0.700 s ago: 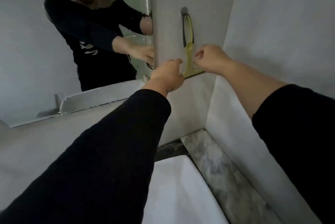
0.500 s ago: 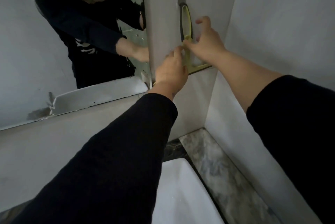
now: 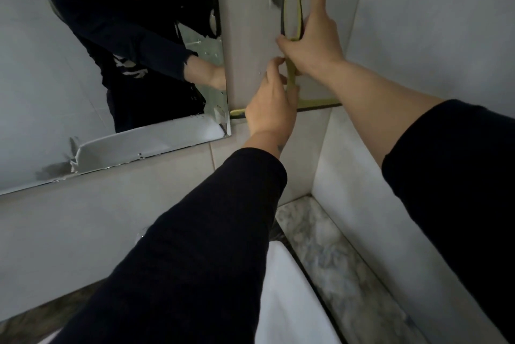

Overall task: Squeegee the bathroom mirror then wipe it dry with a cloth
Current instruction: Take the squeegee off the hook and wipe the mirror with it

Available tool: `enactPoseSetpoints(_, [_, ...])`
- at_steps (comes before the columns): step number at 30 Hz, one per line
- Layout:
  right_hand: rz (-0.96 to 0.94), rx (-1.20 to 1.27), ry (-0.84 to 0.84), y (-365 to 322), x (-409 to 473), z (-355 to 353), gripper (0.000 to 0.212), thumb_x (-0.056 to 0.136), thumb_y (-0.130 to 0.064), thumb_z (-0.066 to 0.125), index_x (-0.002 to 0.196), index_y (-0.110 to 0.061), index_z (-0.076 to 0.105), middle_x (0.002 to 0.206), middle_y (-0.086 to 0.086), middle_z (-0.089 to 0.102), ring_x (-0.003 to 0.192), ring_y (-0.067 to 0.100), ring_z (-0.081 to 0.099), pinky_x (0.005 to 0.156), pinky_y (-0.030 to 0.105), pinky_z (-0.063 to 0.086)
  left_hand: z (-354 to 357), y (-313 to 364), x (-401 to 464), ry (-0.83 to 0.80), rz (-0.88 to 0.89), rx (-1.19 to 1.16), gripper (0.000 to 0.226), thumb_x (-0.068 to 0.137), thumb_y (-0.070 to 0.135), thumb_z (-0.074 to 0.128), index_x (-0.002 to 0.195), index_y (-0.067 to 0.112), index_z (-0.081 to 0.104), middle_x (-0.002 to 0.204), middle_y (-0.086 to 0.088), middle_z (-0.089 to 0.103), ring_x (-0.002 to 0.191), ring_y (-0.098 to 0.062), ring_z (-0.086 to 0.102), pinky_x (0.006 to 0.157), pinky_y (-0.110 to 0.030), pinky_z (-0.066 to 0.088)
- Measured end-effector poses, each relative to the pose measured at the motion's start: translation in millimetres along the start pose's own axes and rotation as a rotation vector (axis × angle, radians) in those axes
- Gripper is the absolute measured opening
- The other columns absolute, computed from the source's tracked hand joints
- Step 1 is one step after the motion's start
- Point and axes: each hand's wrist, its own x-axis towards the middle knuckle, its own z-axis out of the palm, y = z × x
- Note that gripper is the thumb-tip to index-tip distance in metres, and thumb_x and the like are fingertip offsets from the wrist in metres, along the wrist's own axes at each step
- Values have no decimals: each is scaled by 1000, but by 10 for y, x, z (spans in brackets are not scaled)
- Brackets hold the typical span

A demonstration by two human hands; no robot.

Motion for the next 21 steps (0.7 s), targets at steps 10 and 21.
enactPoseSetpoints(10, [6,-113,50,-954,-178,-479,60,86,-12,63,134,-12,28,71,-5,46,63,18,58,61,33,56,-721,487,-210,51,37,-155,40,92,23,54,128,27,38,108,5,61,86,-17,64,68,-45,56])
enactPoseSetpoints(21, [-385,-904,-54,-2011,-371,-765,65,91,-38,56,150,-26,31,158,5,19,148,28,2,113,64,-6,-1875,494,-180,92,176,-59,44,93,21,49,137,23,42,116,-2,58,92,-22,61,77,-45,54])
